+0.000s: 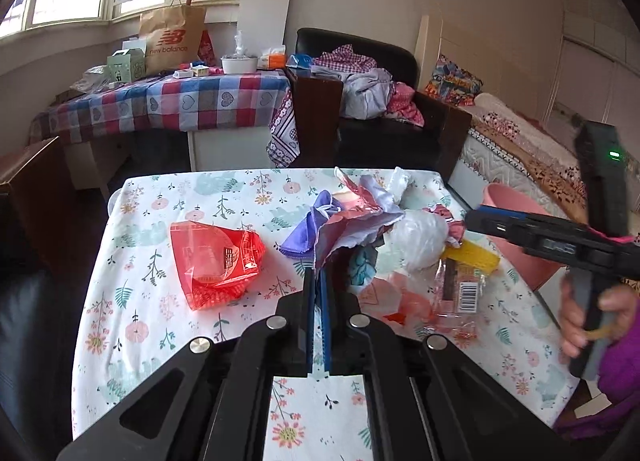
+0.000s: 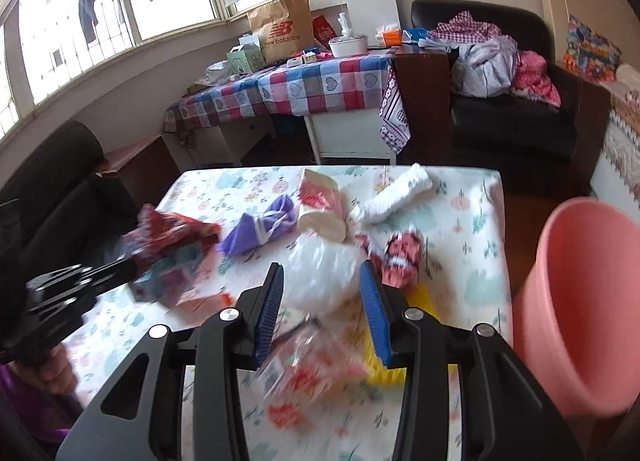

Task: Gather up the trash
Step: 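Grasp the purple-white wrapper with the left gripper while the right gripper grasps a clear bag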

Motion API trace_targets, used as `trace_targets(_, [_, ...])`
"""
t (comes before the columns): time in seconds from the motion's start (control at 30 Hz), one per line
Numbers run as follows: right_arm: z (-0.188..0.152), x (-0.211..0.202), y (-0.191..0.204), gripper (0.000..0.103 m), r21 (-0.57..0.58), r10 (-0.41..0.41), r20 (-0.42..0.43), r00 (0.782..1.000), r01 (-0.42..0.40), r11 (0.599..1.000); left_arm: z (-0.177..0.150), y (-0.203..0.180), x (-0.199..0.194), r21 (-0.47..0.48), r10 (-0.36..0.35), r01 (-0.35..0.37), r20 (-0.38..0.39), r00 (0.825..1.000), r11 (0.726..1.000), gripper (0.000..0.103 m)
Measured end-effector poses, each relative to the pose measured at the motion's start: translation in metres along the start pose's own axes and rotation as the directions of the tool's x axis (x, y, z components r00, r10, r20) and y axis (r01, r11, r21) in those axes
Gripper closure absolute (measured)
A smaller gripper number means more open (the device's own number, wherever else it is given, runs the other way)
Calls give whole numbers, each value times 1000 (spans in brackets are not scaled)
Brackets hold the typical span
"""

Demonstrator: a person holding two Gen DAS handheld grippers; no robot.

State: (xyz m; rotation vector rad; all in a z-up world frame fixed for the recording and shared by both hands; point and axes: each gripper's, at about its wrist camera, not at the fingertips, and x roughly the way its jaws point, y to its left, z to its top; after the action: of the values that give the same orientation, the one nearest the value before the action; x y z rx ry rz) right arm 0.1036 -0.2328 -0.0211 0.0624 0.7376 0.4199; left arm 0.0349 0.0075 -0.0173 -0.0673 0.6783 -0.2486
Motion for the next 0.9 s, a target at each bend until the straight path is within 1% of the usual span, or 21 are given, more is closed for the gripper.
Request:
trace_targets(0.2, [10, 30, -1, 63, -34, -34, -48, 998, 32, 999, -3, 3, -4, -22, -16, 16, -1, 1000, 1000, 101])
trace_targets(0.3, [6, 38, -4, 63, -24, 1, -83, 997, -3, 1000, -5, 2, -4, -26, -18, 18, -3, 1000, 999, 101])
trace_targets(0.4, [0, 41, 0, 63, -30, 0, -99, 995, -3, 1000, -6, 2, -4, -36, -18, 18, -4, 1000, 999, 101])
trace_targets(0.43, [-1, 40, 1, 65, -33, -1, -94, 996, -2, 999, -6, 2, -4, -37, -18, 18, -4, 1000, 999, 101])
trace_targets(0.47, [-3, 37, 2, 77, -37, -3, -91, 996, 0, 999, -6, 2, -4, -40, -16, 16, -4, 1000, 999, 101])
trace_targets(0.5, [-4, 35, 4, 82, -40, -3, -90, 996, -1, 999, -6, 2, -4, -40, -16, 16, -3, 1000, 999, 101])
trace_targets(0.57, [-6, 28, 5, 90, -30, 8, -75, 997, -11, 999, -5, 1, -6, -42, -13, 13, 3, 1000, 999, 101])
trace_targets(0.7, [-8, 7, 10, 94, -18, 32, -26, 999, -33, 999, -1, -1, -15, -45, -8, 10, 29, 1000, 999, 101])
trace_targets(0.9, [-6, -30, 9, 94, 11, 65, 61, 996, -66, 998, 10, -13, -29, -42, -11, 14, 76, 997, 999, 101])
